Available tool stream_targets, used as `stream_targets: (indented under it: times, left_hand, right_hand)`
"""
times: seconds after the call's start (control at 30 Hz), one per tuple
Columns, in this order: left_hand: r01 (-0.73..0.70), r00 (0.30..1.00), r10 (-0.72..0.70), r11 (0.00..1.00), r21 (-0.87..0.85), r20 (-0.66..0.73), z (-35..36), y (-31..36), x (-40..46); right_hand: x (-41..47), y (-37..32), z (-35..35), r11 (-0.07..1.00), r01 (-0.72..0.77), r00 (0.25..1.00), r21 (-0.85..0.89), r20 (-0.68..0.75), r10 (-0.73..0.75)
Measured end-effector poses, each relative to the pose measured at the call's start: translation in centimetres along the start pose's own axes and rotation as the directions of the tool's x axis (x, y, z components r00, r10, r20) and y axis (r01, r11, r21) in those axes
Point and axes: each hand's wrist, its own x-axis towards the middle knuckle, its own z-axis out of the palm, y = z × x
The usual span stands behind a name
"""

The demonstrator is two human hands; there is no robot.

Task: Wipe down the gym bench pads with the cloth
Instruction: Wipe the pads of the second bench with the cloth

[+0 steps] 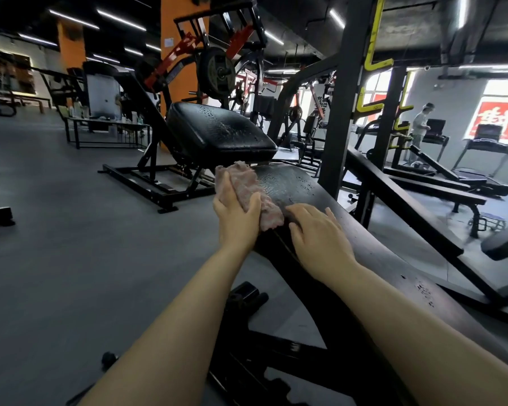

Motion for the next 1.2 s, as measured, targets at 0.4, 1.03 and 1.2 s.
stream_targets:
  times: [0.4, 1.03, 1.2]
  left_hand:
    - [0.084, 0.994, -0.079, 0.994, -0.064, 0.077, 3.3, -0.5, -8.6]
    - [0.046, 0.943, -0.005, 0.992, -0.116, 0.332, 5.5, -3.0, -17.7]
    - [0.062, 0.96, -0.013, 0.984, -0.167, 0.28, 5.7, -2.4, -18.7]
  right_hand:
    - [-9.4, 2.6, -1.2, 0.995, -0.085, 0.996, -0.056, 0.003, 0.085]
    - [-12.5, 5.0, -1.7, 0.95, -0.223, 0.975, 0.217, 0.054, 0.217]
    - [-12.8, 5.4, -2.1, 0.937, -0.233, 0.972, 0.261, 0.099, 0.214]
